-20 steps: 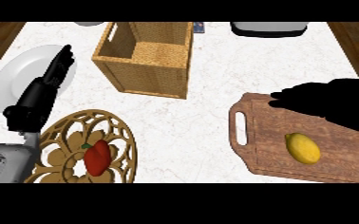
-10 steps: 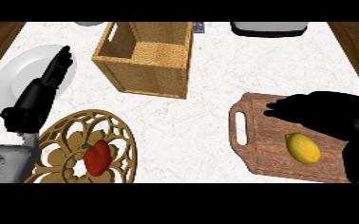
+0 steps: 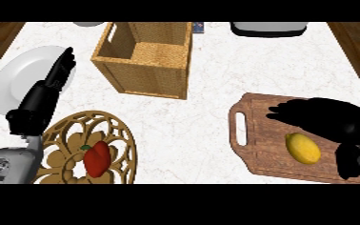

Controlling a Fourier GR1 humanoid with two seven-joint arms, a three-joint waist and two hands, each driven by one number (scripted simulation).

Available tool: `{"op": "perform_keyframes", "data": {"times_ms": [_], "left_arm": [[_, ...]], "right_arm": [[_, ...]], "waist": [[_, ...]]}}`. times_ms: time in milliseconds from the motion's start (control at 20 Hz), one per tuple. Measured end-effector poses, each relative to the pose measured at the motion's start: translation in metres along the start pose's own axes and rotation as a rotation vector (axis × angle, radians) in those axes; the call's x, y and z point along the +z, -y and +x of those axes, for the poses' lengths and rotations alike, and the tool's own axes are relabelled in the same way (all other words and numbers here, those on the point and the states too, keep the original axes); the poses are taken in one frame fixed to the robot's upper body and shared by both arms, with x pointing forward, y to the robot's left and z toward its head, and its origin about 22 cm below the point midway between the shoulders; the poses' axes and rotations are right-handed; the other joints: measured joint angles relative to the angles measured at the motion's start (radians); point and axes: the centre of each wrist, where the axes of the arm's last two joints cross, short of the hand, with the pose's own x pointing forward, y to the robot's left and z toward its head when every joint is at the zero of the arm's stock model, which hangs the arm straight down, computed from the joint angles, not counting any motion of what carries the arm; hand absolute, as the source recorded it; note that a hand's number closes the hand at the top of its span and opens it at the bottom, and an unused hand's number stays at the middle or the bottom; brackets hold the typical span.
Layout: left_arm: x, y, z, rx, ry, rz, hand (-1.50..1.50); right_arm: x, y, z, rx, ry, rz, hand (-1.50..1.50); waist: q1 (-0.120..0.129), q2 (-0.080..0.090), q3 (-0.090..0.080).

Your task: Pick the lemon from the cutting board and place it in the basket

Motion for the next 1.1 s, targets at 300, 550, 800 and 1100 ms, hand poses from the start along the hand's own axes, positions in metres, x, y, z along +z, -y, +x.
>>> {"op": "perform_keyframes", "data": {"times_ms": [300, 550, 800, 1100], "left_arm": [[0.000, -0.001, 0.003, 0.002, 0.000, 0.001, 0.00], [-0.002, -0.006, -0.002, -0.004, 0.001, -0.001, 0.00], [-0.001, -0.004, -0.002, -0.003, 0.001, 0.001, 0.00], [-0.004, -0.007, 0.004, -0.003, -0.002, 0.002, 0.00]], "right_arm": [[-0.013, -0.016, -0.004, 0.013, 0.015, -0.030, -1.50], [-0.019, -0.023, -0.009, 0.004, 0.022, -0.036, -1.50], [-0.023, -0.036, -0.013, -0.018, 0.025, -0.045, -1.50], [-0.031, -0.052, -0.014, -0.020, 0.018, -0.032, -1.50]], "waist": [[-0.001, 0.000, 0.000], [-0.002, 0.000, 0.000], [-0.003, -0.001, 0.000], [-0.003, -0.001, 0.000]]}}
